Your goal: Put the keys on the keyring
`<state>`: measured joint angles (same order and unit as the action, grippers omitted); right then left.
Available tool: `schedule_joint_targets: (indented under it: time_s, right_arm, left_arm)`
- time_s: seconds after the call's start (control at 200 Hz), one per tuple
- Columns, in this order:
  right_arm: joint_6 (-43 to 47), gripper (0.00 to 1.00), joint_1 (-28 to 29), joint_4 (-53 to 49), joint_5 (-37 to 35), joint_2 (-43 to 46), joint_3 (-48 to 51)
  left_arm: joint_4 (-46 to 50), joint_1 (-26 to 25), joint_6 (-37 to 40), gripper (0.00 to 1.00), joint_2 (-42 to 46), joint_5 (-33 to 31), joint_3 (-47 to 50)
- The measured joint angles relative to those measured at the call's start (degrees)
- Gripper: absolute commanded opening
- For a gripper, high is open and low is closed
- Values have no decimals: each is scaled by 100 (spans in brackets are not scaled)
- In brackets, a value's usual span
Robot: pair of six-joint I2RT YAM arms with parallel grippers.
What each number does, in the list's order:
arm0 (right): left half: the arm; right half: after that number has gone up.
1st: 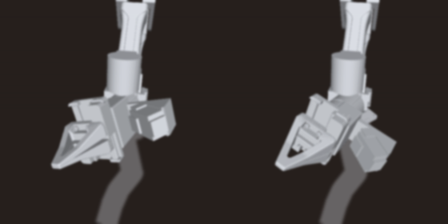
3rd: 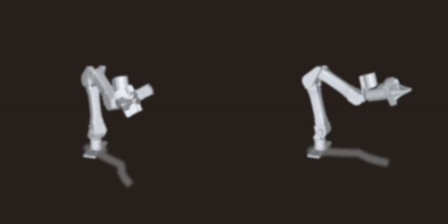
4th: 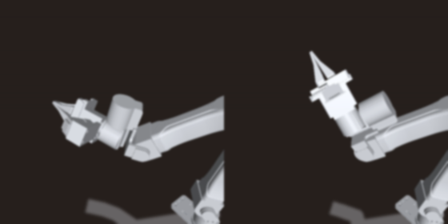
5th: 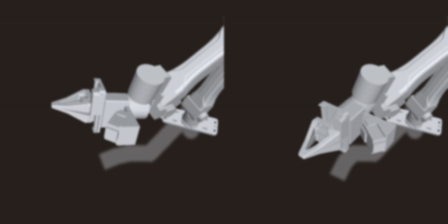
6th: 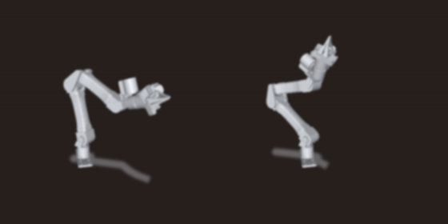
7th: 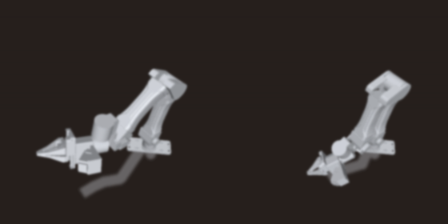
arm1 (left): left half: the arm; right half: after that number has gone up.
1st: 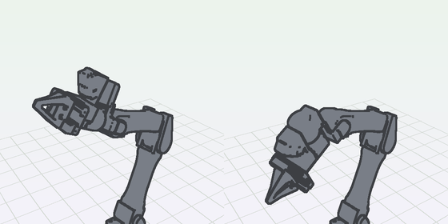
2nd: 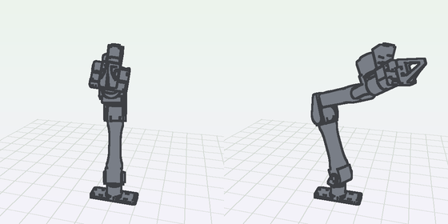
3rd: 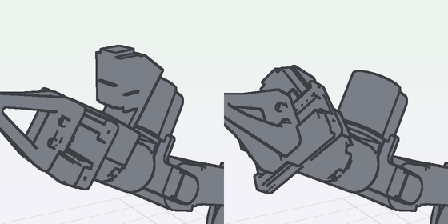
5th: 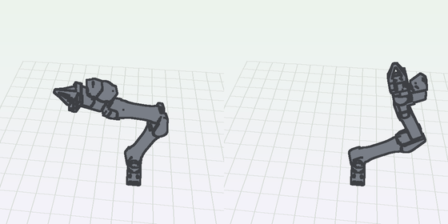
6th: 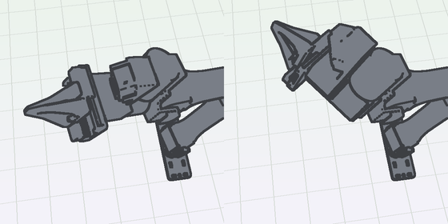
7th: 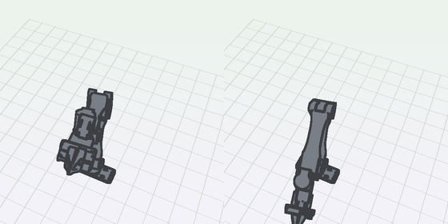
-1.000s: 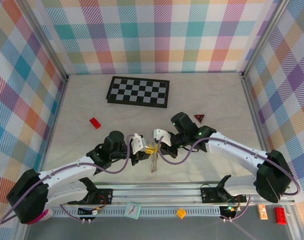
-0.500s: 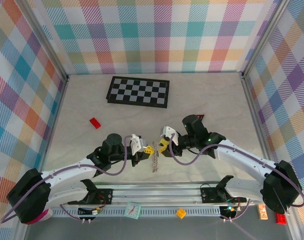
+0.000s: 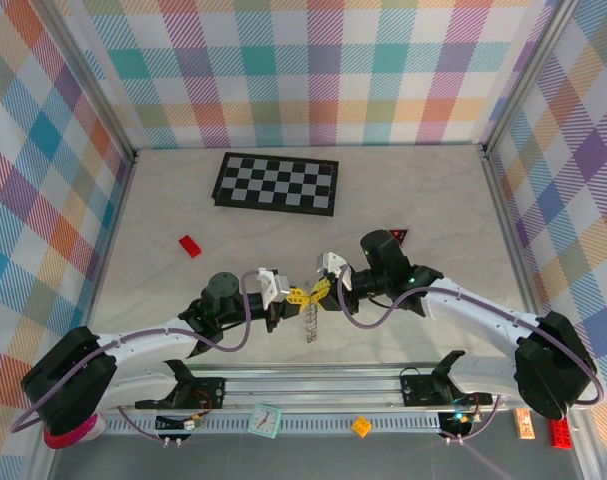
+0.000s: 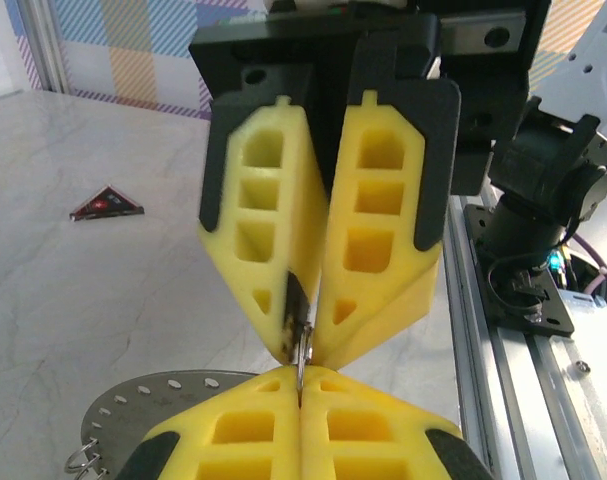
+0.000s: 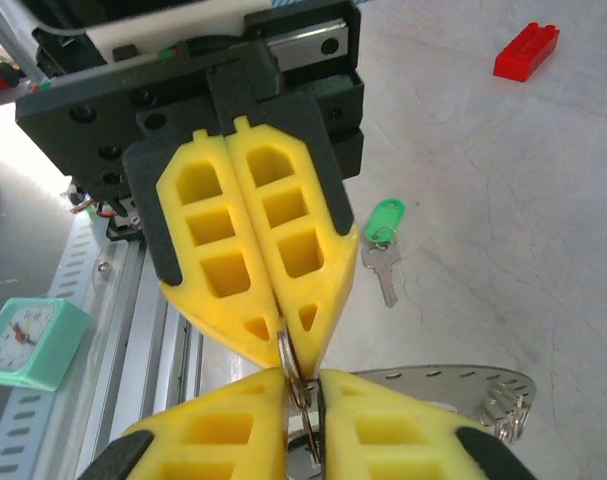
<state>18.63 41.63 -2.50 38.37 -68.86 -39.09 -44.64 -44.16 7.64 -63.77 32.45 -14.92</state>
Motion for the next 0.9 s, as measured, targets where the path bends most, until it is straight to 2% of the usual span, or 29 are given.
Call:
schedule_joint_targets:
  time_s: [0.075,0.145,0.18,0.27,0.345,0.6,0.9]
  right_arm:
    - [0,11,0,24,35,0,0]
    - [22,0,0,37,50,-7,0]
    - [24,0,0,35,50,-7,0]
    - [22,0,-2,20,48,-7,0]
    - [57,0,0,-68,31,-4,-4]
    - [586,0,118,-1233,-476,-4,-442]
    - [1064,0,415,-2035,-831,-140,-1027]
  left_arm:
    - [-103,0,-46,0,-31,0,28]
    - [-186,2,-81,0,-52,-7,52]
    - [-205,2,-96,0,-59,-9,61]
    - [-210,2,-122,17,-59,-15,66]
    - [-179,0,-72,25,-28,-55,66]
    - [990,0,337,27,531,-109,-199]
    - [2181,0,844,28,601,-74,-660]
